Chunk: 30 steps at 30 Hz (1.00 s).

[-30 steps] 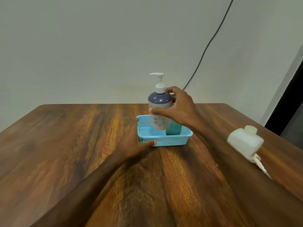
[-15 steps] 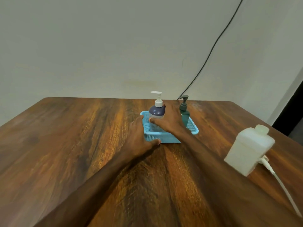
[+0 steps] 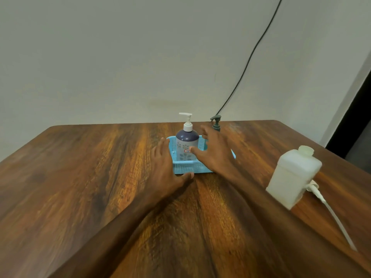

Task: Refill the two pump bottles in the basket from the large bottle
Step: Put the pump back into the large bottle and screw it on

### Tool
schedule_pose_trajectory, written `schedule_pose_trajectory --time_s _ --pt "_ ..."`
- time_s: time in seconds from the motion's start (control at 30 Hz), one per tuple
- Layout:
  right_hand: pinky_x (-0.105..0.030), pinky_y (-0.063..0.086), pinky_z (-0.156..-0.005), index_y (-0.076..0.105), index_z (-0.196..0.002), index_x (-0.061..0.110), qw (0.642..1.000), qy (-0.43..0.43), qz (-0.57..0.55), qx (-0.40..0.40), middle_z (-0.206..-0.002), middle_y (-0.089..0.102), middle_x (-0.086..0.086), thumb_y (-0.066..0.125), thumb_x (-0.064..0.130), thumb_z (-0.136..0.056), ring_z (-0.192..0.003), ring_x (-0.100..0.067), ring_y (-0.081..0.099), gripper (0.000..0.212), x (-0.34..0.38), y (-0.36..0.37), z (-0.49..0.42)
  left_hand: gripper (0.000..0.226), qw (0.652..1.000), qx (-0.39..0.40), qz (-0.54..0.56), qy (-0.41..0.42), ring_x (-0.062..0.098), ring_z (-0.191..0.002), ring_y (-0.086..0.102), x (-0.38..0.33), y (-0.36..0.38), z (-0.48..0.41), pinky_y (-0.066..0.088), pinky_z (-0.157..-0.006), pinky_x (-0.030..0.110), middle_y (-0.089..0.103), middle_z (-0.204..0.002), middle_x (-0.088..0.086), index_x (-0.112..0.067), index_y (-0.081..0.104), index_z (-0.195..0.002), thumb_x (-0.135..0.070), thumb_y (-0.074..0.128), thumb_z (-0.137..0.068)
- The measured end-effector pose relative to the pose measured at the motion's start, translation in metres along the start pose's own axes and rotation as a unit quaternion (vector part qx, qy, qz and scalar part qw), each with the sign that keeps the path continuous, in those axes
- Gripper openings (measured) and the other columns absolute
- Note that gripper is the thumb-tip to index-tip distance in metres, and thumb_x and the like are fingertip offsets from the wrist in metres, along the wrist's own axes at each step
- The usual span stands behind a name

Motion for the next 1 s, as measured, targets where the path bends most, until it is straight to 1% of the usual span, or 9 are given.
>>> schedule_pose_trajectory --time_s 0.13,0.3,0.37,0.47,0.57,0.67,0.8,0.9,1.0 --pt "-0.009 0.054 -0.071 0.067 -0.116 0.019 0.995 -0.006 -0.07 -0.07 -0.117 0.066 0.006 0.076 0.023 -0.084 -0.095 -0.007 0.065 0.033 -0.01 -0.046 0.051 0.105 0.997 -0.074 -0.012 0.031 0.02 -0.156 0.013 -0.029 -0.007 0.022 0.01 -0.129 0.042 0.019 -0.169 -0.002 -0.029 0.019 -0.161 -0.084 0.047 -0.076" --pt "-0.004 0.049 -0.065 0.068 -0.103 0.023 0.971 -0.012 -0.055 -0.233 -0.1 0.065 0.015 0.075 0.021 -0.084 -0.085 0.0 0.063 0.021 -0.042 -0.109 0.109 0.069 0.982 -0.144 0.07 0.101 0.009 -0.137 0.041 -0.1 0.003 0.052 0.03 -0.12 0.027 0.049 -0.148 -0.005 -0.024 0.049 -0.141 -0.032 0.083 -0.082" --pt "-0.01 0.05 -0.065 0.065 -0.106 0.022 0.958 -0.006 -0.023 -0.285 -0.106 0.063 0.009 0.077 0.025 -0.082 -0.083 -0.007 0.061 0.027 -0.058 -0.126 0.123 0.066 0.978 -0.136 0.104 0.116 0.006 -0.132 0.045 -0.127 0.017 0.056 0.036 -0.115 0.027 0.05 -0.143 -0.011 -0.03 0.047 -0.138 -0.034 0.083 -0.082" --pt "-0.037 0.057 -0.075 0.056 -0.118 0.021 0.947 0.016 0.02 -0.321 -0.122 0.056 0.002 0.082 0.036 -0.074 -0.1 -0.018 0.057 0.054 -0.084 -0.143 0.134 0.073 0.979 -0.065 0.127 0.144 0.001 -0.131 0.042 -0.166 0.037 0.053 0.035 -0.111 0.023 0.043 -0.144 -0.016 -0.041 0.036 -0.138 -0.045 0.081 -0.081" --pt "-0.048 0.051 -0.094 0.039 -0.137 0.024 0.948 0.082 0.027 -0.305 -0.139 0.043 0.001 0.086 0.048 -0.063 -0.124 -0.023 0.046 0.091 -0.109 -0.146 0.134 0.088 0.984 0.008 0.092 0.152 0.009 -0.141 0.034 -0.198 0.057 0.044 0.029 -0.116 0.029 0.032 -0.155 -0.011 -0.036 0.025 -0.148 -0.051 0.08 -0.081" --pt "-0.047 0.041 -0.106 0.021 -0.148 0.028 0.96 0.192 -0.011 -0.203 -0.152 0.032 -0.001 0.089 0.05 -0.057 -0.135 -0.024 0.038 0.115 -0.128 -0.143 0.127 0.103 0.986 0.081 0.027 0.142 0.017 -0.151 0.021 -0.21 0.081 0.034 0.021 -0.124 0.039 0.019 -0.165 -0.004 -0.027 0.012 -0.157 -0.061 0.074 -0.081" --pt "-0.048 0.047 -0.101 0.032 -0.144 0.027 0.945 0.27 -0.127 -0.136 -0.145 0.046 0.0 0.088 0.051 -0.059 -0.126 -0.022 0.049 0.105 -0.14 -0.127 0.123 0.114 0.98 0.146 0.056 0.124 0.018 -0.146 0.033 -0.212 0.104 0.023 0.034 -0.12 0.048 0.029 -0.162 -0.006 -0.033 0.009 -0.157 -0.07 0.075 -0.073" --pt "-0.05 0.049 -0.099 0.035 -0.143 0.031 0.946 0.263 -0.118 -0.15 -0.142 0.05 0.005 0.084 0.062 -0.056 -0.125 -0.019 0.051 0.104 -0.132 -0.117 0.124 0.109 0.98 0.14 0.094 0.109 0.012 -0.131 0.049 -0.212 0.107 0.016 0.048 -0.108 0.042 0.047 -0.147 -0.01 -0.035 0.021 -0.15 -0.061 0.084 -0.065" --pt "-0.039 0.047 -0.099 0.032 -0.145 0.03 0.956 0.236 -0.105 -0.136 -0.145 0.047 0.006 0.079 0.059 -0.065 -0.127 -0.017 0.05 0.097 -0.117 -0.116 0.125 0.095 0.978 0.118 0.122 0.122 0.011 -0.125 0.057 -0.201 0.105 0.011 0.057 -0.099 0.04 0.055 -0.139 -0.01 -0.032 0.031 -0.144 -0.046 0.087 -0.069"
Point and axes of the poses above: each hand's wrist, its own z-axis away from the middle knuckle, its own y-axis out of the palm, x = y × z, the point moved 1 cm from there along -z, towards the middle knuckle
